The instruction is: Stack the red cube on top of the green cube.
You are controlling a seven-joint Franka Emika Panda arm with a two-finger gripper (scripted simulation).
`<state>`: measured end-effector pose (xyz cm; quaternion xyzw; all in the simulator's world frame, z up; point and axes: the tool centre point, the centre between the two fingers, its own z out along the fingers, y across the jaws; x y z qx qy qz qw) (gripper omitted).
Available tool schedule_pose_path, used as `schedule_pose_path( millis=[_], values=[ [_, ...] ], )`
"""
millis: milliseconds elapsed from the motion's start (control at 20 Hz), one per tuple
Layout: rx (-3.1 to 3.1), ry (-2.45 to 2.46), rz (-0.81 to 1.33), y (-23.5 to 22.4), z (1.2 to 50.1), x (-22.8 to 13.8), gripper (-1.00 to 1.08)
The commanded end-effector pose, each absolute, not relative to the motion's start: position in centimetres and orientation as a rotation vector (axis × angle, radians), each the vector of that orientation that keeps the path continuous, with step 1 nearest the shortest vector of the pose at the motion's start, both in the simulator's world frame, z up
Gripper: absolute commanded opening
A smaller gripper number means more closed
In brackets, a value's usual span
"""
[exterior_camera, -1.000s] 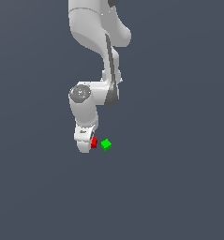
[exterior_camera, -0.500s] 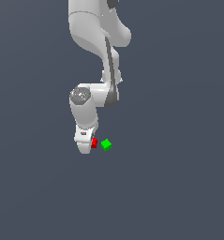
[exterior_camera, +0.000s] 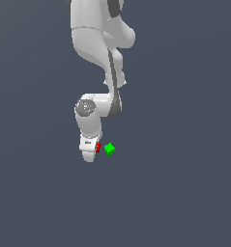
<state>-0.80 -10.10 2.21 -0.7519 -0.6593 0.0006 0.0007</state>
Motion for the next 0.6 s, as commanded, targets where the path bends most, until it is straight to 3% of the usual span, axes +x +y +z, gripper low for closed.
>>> schedule_pose_path(
  millis=[0,50,550],
  values=[
    [-2.362,-2.071,0.000,-10.12,1.98,-0.71,1.00],
    [-2.362,-2.071,0.000,-10.12,1.98,-0.71,-1.00],
    [-2.362,-2.072,0.000,-10.11,2.03,-0.69,-1.00]
  ],
)
